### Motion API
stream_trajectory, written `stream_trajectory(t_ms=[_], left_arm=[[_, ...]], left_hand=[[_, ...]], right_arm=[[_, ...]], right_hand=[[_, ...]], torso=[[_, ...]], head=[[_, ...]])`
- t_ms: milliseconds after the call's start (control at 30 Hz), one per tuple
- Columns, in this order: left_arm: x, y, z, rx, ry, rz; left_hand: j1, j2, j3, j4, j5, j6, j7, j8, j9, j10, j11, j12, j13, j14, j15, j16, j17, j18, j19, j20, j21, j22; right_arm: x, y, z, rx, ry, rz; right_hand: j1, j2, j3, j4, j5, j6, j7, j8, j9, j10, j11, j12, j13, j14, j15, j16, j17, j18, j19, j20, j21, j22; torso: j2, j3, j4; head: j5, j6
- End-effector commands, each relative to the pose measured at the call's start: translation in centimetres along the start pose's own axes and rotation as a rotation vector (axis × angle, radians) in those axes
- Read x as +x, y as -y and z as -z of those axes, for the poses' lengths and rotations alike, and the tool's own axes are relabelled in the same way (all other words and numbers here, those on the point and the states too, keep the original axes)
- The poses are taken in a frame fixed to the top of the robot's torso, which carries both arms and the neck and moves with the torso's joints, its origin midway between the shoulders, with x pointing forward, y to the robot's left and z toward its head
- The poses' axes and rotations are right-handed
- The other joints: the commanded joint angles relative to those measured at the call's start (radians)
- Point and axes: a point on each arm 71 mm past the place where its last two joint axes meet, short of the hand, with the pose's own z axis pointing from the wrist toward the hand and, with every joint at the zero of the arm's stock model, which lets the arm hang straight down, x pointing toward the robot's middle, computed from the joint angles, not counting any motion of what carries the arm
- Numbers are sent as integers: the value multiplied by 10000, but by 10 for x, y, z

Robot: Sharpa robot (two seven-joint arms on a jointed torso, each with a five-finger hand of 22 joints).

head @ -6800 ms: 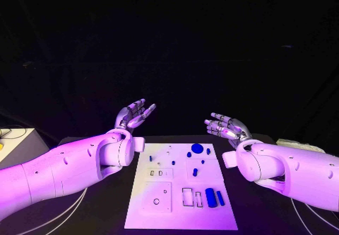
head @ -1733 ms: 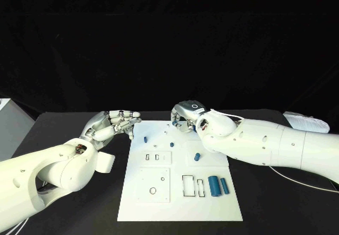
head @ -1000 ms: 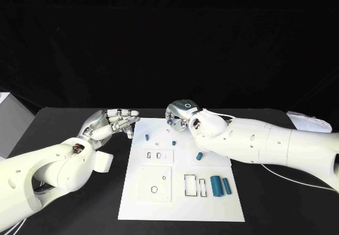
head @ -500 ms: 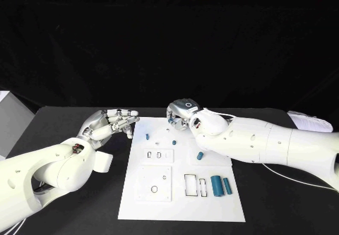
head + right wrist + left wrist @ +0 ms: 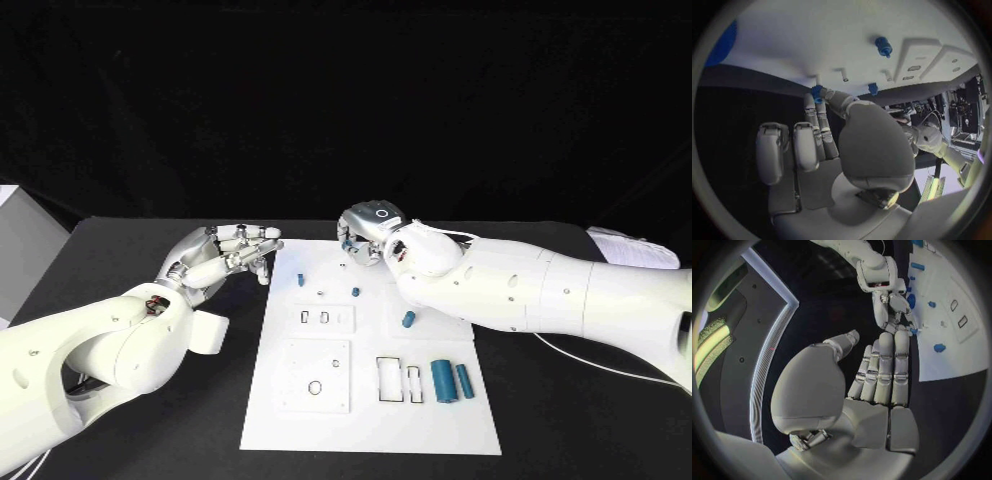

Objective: Assemble the parts on the task board

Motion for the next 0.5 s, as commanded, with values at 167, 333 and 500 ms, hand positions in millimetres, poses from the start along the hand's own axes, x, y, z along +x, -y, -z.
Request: stream_trajectory(t_ms=[167,333,500], left_arm=[[2,1,-1,51,-100,74],[2,1,-1,42,-102,74],[1,1,-1,35,-89,68]], left_hand=[[-26,83,20,-43,-5,-62,3,-48,10,-81,-19,23,8,-79,-8,42,12,143,-67,-26,54,11],[-26,83,20,-43,-5,-62,3,-48,10,-81,-19,23,8,-79,-8,42,12,143,-67,-26,54,11],[-26,83,20,-43,-5,-62,3,-48,10,-81,-19,23,8,-79,-8,42,12,143,-67,-26,54,11]], right_arm=[[12,1,2,-14,-935,324],[12,2,3,36,-1031,351],[11,3,4,88,-868,351]], right_hand=[[-117,-26,-7,40,-32,-59,15,-5,53,74,-170,26,17,302,22,65,-16,-156,373,-21,-28,901],[-134,-37,-8,49,-45,-67,16,-9,58,67,-168,26,18,300,25,63,-22,-156,372,-19,-28,901],[-145,-46,-7,54,-54,-71,15,-11,63,64,-169,28,19,300,27,66,-18,-155,370,-17,-31,899]], torso=[[24,-9,-1],[32,-14,14],[31,-9,17]], head=[[1,-25],[-7,-31],[-2,-22]])
